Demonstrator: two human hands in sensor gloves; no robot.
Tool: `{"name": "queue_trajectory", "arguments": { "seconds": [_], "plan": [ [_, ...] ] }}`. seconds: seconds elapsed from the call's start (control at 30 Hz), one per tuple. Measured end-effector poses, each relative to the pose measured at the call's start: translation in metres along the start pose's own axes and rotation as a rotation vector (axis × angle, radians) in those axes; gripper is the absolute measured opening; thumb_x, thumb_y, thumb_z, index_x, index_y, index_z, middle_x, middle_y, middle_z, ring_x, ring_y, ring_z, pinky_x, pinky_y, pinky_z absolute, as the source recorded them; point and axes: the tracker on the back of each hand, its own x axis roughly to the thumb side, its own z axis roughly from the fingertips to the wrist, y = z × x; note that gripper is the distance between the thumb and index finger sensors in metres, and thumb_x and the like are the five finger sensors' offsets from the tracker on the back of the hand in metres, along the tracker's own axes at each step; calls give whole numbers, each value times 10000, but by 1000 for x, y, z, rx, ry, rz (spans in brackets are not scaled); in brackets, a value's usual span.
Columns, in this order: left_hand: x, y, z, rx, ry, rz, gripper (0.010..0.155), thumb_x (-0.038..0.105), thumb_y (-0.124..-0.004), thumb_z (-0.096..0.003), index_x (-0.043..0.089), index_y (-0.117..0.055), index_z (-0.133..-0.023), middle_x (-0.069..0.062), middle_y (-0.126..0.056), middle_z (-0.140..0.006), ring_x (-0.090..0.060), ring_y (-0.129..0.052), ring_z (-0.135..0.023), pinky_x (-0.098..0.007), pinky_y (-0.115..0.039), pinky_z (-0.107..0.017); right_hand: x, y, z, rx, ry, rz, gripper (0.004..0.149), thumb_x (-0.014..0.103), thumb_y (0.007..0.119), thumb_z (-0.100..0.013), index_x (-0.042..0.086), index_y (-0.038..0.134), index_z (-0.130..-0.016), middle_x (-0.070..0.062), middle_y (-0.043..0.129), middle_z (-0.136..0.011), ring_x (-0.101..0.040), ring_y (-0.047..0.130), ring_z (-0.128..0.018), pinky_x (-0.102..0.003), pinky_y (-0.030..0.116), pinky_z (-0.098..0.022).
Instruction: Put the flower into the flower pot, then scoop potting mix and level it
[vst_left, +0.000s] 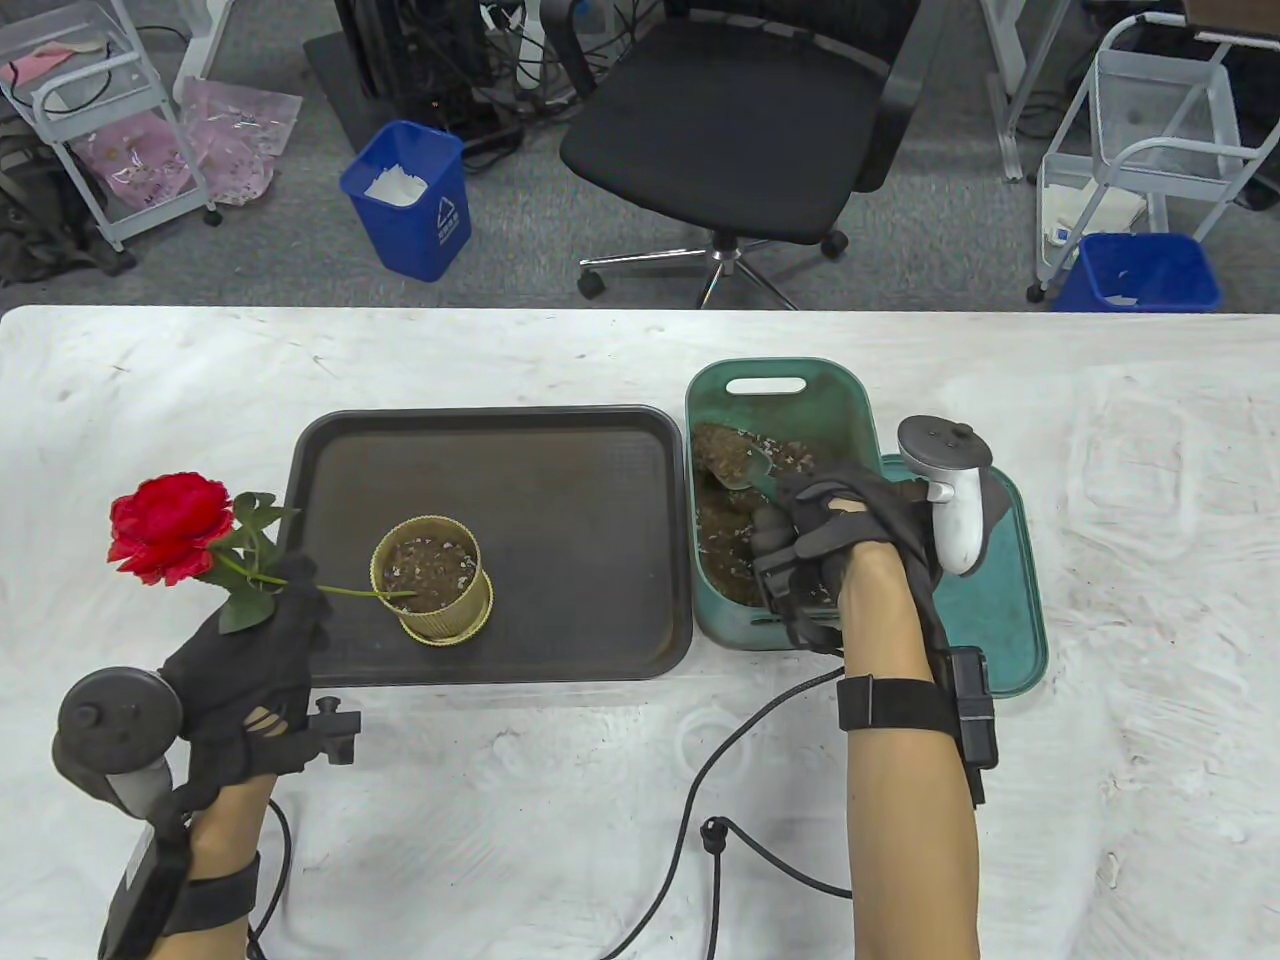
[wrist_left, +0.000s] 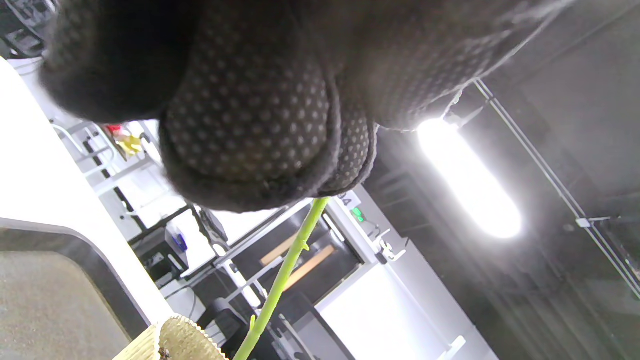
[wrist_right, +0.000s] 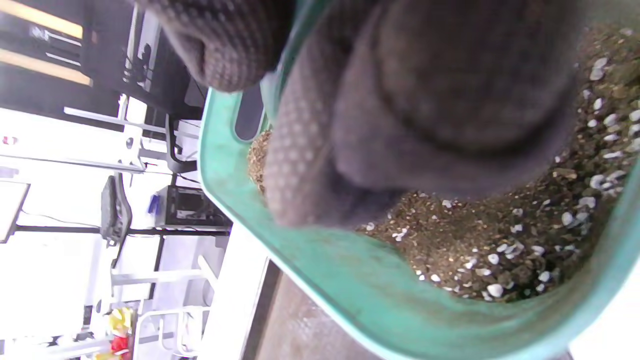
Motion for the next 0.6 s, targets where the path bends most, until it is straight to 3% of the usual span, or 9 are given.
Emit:
{"name": "queue_trajectory", "arguments": {
  "seconds": [0.4,0.6],
  "plan": [
    [0,-1,0,-2,3,5,419,446,-885,-423,212,-947,-765,27,-1072,-559,-136,-1135,-224,-320,-964,-242,-14,-9,30,-33,-87,-144,555,280,735,-416,-21,702,-880,-171,979,-607,-256,1095,-232,-336,982,-79],
    [0,-1,0,-3,0,4,418,446,-885,-423,213,-947,-765,27,-1072,-558,-137,-1135,-224,-321,-963,-240,-5,16,43,51,-170,-115,553,283,740,-420,-23,704,-879,-173,980,-607,-258,1097,-228,-337,983,-78]
  ]
}}
